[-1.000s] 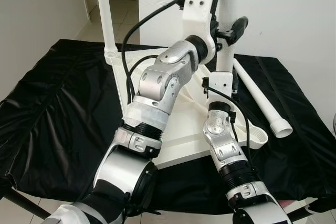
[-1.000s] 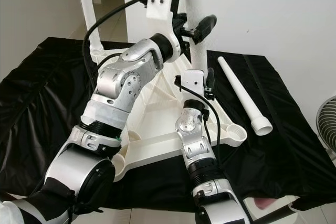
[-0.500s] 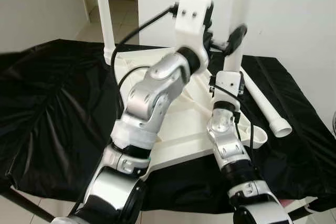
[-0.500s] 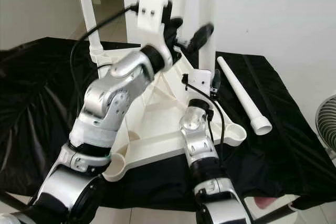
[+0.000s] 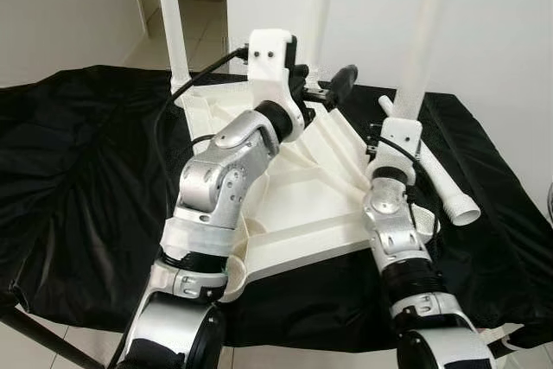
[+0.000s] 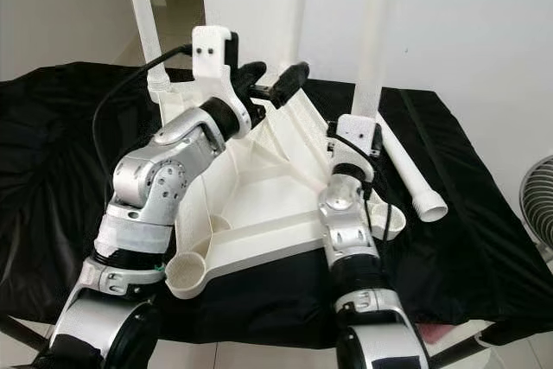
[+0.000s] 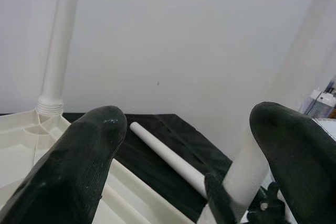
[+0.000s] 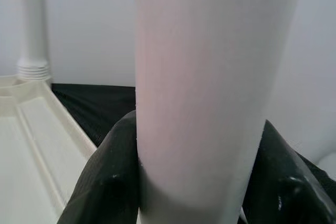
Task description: Building children table
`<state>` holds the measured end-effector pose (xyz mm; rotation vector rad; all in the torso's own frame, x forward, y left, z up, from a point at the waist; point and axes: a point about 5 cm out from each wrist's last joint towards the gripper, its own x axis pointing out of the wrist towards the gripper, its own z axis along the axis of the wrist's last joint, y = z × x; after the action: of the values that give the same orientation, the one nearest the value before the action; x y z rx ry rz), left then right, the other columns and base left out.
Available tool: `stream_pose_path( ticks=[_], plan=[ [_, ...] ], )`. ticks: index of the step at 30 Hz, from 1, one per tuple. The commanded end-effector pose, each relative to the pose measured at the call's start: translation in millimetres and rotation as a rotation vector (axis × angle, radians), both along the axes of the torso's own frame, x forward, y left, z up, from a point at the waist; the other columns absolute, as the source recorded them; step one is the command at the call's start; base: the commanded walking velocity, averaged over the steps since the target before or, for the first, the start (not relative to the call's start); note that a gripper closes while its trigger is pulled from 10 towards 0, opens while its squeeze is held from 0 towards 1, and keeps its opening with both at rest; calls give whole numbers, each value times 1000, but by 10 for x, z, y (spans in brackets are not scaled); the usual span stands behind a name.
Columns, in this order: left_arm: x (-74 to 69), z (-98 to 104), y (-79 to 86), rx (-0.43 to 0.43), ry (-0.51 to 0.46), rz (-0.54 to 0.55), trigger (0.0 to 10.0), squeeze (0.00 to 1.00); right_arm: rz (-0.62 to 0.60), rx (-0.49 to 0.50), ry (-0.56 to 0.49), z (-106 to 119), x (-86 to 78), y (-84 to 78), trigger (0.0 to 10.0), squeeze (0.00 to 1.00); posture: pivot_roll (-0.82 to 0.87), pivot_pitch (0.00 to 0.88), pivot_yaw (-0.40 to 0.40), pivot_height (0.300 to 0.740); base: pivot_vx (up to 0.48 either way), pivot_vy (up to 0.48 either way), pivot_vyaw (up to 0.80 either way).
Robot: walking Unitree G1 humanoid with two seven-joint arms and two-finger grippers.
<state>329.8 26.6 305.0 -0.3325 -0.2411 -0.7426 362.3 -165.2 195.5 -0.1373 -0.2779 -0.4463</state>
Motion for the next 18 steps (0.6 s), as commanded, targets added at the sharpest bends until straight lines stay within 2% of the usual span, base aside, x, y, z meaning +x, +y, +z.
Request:
stream_pose_path(
  ticks=[1, 6, 8, 11, 12, 18],
  plan=[
    [-25, -18, -3, 22, -28, -62, 10000, 0, 13, -3, -7, 62, 17, -33, 10000, 0, 20, 29, -4, 740, 0, 0, 0],
    [20, -123, 73, 31, 10, -7, 10000, 0, 43, -21, -8, 80, 5, -68, 10000, 0, 8, 22, -4, 740, 0, 0, 0],
    [63, -232, 153, 34, 46, 41, 10000, 0, 106, -20, -11, 85, -14, -54, 10000, 0, -1, 18, 0, 740, 0, 0, 0],
    [85, -288, 189, 43, 62, 70, 10000, 0, 137, -19, -12, 83, -27, -39, 10000, 0, -2, 16, 0, 740, 0, 0, 0],
    [119, -377, 250, 65, 80, 122, 10000, 0, 177, -13, -20, 80, -49, -10, 10000, 0, -8, 9, 5, 740, 0, 0, 0],
    [179, -567, 371, 128, 116, 225, 10000, 0, 257, 40, -26, 69, -112, 27, 10000, 0, -12, 2, 11, 740, 0, 0, 0]
  ],
)
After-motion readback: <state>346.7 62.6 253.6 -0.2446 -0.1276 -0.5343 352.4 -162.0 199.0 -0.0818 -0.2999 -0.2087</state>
